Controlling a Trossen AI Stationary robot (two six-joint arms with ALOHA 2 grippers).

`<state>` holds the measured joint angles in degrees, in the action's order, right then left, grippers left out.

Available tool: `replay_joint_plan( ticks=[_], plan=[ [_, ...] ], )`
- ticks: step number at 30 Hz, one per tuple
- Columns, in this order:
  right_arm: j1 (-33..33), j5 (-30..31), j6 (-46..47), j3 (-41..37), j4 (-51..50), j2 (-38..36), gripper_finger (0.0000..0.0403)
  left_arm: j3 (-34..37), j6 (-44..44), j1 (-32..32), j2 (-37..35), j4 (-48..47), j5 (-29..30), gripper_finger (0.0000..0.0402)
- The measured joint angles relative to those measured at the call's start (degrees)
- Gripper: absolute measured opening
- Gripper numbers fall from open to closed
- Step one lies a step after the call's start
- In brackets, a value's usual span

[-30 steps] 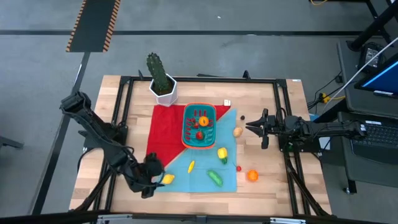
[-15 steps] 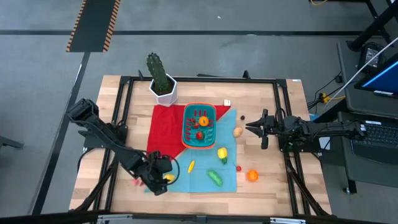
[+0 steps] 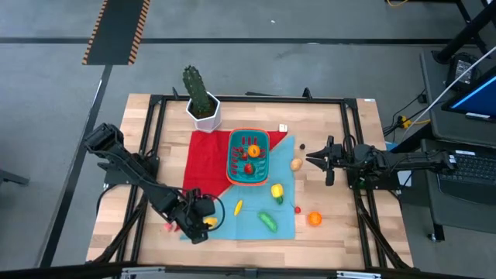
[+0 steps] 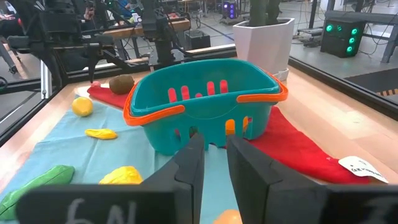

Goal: Pick and placing Produce into tupperware
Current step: Put the lemon into the basket

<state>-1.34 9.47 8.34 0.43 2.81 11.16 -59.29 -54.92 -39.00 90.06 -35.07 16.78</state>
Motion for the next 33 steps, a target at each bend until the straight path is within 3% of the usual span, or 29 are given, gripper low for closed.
replay_joint_plan(
  ticks=[12, 22, 28, 33],
  plan=[
    [0.0, 0.0, 0.2, 0.0, 0.0, 0.0, 0.0073, 0.0, 0.0, 0.5, 0.0, -1.9, 1.2, 0.0271],
    [0.0, 0.0, 0.5, 0.0, 0.0, 0.0, 0.0073, 0.0, -1.6, 0.2, 0.0, -3.5, 1.0, 0.0322],
    [0.0, 0.0, 0.5, 0.0, 0.0, 0.0, 0.0073, 0.0, -1.6, -1.2, 0.0, -3.5, 0.7, 0.0327],
    [0.0, 0.0, 0.5, 0.0, 0.0, 0.0, 0.0073, 0.0, -8.3, -1.6, 0.0, -3.1, 0.7, 0.0323]
  ],
)
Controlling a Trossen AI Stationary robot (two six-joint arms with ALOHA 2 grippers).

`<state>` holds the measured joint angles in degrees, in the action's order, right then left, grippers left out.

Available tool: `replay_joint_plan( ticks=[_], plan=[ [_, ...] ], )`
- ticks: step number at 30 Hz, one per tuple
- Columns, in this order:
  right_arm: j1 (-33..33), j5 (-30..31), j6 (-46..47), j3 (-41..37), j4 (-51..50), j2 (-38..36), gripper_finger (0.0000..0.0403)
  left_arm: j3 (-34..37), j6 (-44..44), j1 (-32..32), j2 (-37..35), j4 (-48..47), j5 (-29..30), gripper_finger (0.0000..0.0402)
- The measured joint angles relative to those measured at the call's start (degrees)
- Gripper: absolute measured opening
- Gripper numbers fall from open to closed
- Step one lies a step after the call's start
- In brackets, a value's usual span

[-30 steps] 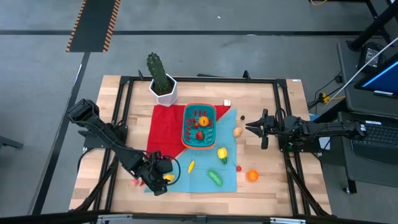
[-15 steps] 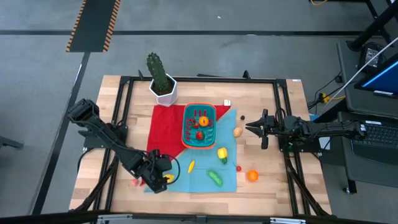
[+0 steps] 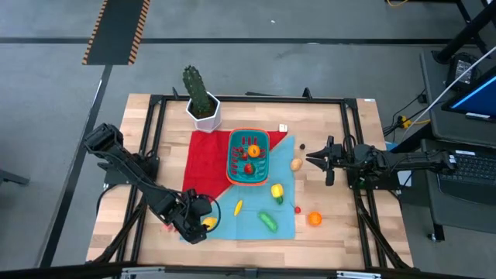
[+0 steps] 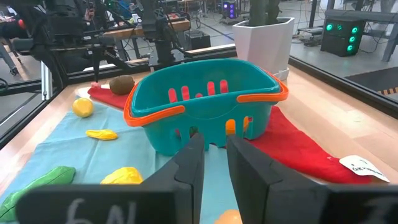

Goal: Pick and placing Produce into tupperware
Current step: Put the lemon into the basket

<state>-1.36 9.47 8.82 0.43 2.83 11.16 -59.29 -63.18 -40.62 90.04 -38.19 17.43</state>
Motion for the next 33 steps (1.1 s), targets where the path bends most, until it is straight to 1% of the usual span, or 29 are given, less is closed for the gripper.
replay_joint_plan(
  ticks=[4, 7, 11, 13, 18, 20, 33],
  plan=[
    [0.0, 0.0, 0.0, 0.0, 0.0, 0.0, 0.0073, 0.0, -2.4, 0.0, 0.0, 0.1, 0.1, 0.0324],
    [0.0, 0.0, 0.0, 0.0, 0.0, 0.0, 0.0073, 0.0, -3.3, 0.0, 0.0, 0.1, 1.3, 0.0320],
    [0.0, 0.0, 0.0, 0.0, 0.0, 0.0, 0.0073, 0.0, -4.2, 0.2, 1.5, 0.2, 1.3, 0.0318],
    [0.0, 0.0, 0.0, 0.0, 0.0, 0.0, 0.0073, 0.0, -4.2, 0.3, 2.9, 0.7, 0.0, 0.0318],
    [0.0, 0.0, 0.0, 0.0, 0.0, 0.0, 0.0073, 0.0, -6.5, 1.3, 5.5, 0.6, -7.1, 0.0318],
    [0.0, 0.0, 0.0, 0.0, 0.0, 0.0, 0.0073, 0.0, -6.8, 1.4, 5.6, 0.0, -7.7, 0.0318],
    [0.0, 0.0, 0.2, 0.0, 0.0, 0.0, 0.0073, 0.0, -6.8, 1.5, 5.6, 0.4, -2.1, 0.0318]
  ],
)
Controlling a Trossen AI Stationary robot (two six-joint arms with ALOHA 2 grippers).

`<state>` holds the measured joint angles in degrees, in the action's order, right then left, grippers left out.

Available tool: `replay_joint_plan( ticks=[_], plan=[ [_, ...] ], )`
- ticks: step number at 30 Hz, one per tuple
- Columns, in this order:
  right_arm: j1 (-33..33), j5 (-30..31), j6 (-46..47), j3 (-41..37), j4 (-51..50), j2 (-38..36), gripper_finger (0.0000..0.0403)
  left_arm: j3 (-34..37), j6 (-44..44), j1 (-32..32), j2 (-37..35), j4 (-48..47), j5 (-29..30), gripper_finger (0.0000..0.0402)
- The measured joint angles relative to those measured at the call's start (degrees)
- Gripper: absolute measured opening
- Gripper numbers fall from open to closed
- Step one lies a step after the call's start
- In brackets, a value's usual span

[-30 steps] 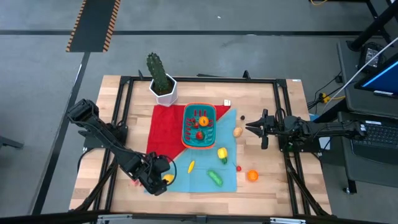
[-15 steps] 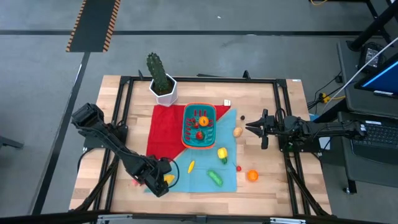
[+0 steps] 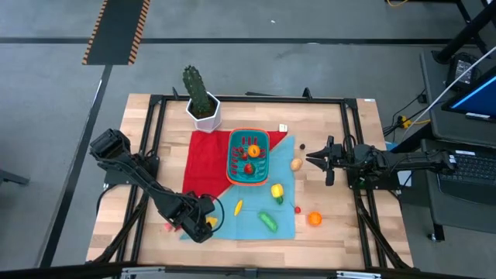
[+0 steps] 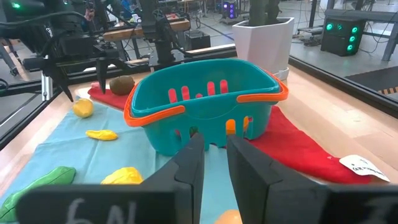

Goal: Pick and placing Produce into tupperware
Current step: Put the lemon into the basket

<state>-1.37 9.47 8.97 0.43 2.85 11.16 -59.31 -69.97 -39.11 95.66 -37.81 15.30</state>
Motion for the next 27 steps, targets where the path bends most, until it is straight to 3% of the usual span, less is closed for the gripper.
replay_joint_plan(
  ticks=[13, 17, 21, 27],
  plan=[
    [0.0, 0.0, 0.0, 0.0, 0.0, 0.0, 0.0073, 0.0, 0.0, 0.0, 0.0, 1.4, 0.4, 0.0318],
    [0.0, 0.0, 0.0, 0.0, 0.0, 0.0, 0.0073, 0.0, 0.1, 0.5, 0.0, 1.7, -2.9, 0.0322],
    [0.0, 0.0, 0.1, 0.0, 0.0, 0.0, 0.0073, -1.9, 1.1, 0.5, 0.0, -1.5, -4.7, 0.0320],
    [0.0, -0.9, 2.7, 0.0, -0.1, 0.0, 0.0073, -8.3, 1.0, 0.5, 0.0, -11.8, -2.7, 0.0314]
  ],
)
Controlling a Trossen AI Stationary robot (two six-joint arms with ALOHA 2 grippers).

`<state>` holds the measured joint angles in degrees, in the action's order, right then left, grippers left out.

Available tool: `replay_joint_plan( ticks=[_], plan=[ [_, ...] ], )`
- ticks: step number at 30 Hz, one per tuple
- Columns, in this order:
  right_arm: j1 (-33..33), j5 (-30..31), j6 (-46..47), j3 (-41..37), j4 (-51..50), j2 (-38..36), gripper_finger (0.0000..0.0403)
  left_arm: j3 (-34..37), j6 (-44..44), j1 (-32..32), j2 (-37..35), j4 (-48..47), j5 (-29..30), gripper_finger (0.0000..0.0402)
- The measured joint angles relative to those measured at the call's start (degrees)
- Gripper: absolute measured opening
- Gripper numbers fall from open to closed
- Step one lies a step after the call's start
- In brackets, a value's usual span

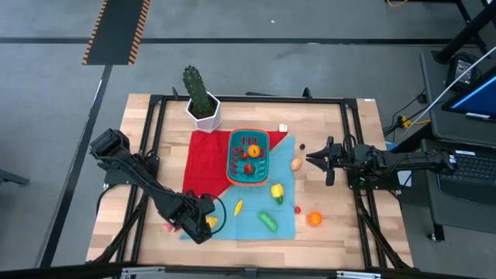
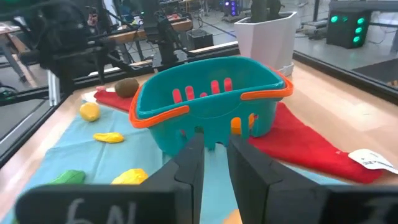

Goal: Pick and placing Produce into tupperware
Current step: Put the lemon into the basket

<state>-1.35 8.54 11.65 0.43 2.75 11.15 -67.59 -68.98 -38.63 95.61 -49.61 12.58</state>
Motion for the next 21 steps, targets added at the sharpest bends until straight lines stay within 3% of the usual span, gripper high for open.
replay_joint_plan(
  ticks=[6, 11, 16, 21],
  plan=[
    [0.0, -1.6, 0.1, 0.0, -0.3, 0.0, 0.0073, -3.5, -0.1, -0.7, 0.6, -0.8, 2.8, 0.0314],
    [0.0, -1.6, -0.1, 0.0, -0.3, 0.0, 0.0073, -8.1, 0.3, -1.5, 5.6, -4.1, 1.6, 0.0314],
    [0.0, -1.6, -0.1, 0.0, -0.3, 0.0, 0.0073, -13.8, -1.2, -1.8, 11.3, -15.4, 0.5, 0.0314],
    [0.0, -1.6, -0.1, 0.0, -0.3, 0.0, 0.0073, -15.1, -0.9, -1.8, 13.7, -14.6, 0.7, 0.0314]
  ],
)
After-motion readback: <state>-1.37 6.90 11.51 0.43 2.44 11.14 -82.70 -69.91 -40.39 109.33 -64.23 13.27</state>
